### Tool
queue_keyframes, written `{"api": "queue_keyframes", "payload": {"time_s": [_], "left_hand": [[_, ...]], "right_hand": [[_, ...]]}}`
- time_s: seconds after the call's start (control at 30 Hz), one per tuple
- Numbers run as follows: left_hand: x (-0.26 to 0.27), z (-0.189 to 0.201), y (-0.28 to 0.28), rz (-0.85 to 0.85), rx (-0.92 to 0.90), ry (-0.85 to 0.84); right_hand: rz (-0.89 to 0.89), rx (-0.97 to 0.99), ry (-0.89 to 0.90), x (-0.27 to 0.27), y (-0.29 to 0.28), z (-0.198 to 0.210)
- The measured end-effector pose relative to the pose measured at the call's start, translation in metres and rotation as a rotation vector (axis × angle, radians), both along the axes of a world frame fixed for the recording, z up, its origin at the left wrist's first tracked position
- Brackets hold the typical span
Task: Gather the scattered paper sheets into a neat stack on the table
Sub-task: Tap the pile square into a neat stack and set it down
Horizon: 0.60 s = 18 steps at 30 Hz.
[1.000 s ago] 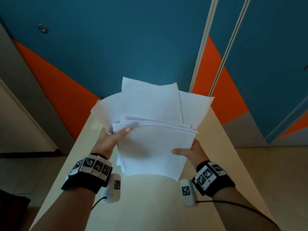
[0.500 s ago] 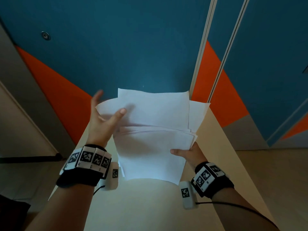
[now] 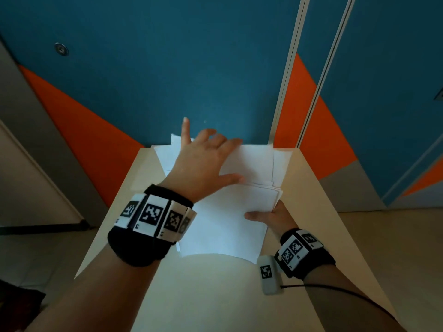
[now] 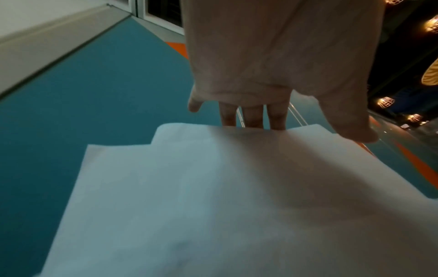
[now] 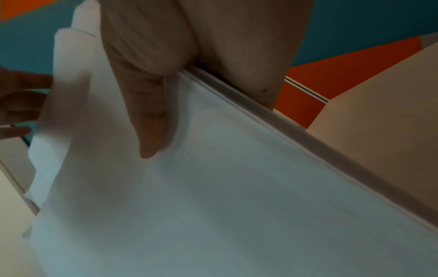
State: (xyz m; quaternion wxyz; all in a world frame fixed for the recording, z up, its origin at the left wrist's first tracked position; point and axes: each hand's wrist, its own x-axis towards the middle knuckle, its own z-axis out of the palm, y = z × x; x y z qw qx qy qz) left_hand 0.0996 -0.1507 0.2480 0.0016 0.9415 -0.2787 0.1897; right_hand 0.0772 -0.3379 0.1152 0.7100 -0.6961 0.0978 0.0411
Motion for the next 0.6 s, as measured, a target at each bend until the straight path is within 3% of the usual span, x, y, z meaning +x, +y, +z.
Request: {"api": "queue_keyframes", "payload": {"time_s": [0.17,0.37,0.5,0.57,0.6], "left_hand": [[-0.005,-0.024,-0.006,-0.028,0.17,0.239],[-0.01,-0.05,-0.007,-0.054,0.179,0.291],[-0.001,-0.05,0.021,0.114,-0.238,0.198],[0.002,-0.059,0.041,0.225,-0.575,0.178],[0.002,-0.064,0.05,0.232,-0.807,0.277]], "right_hand": [[0.012,0.004,-0.021,-0.002,0.0,0.003],[0.02,-0.039,-0.03,-0.001,0.001,0.002],[-0.003,-0.023,-0.017,-0.005,-0.001,0.004],[-0.006,-0.039,-0.016,-0.006,-0.002,0.004],[-0.013,-0.045,-0.016,-0.006,-0.003,0.005]]}}
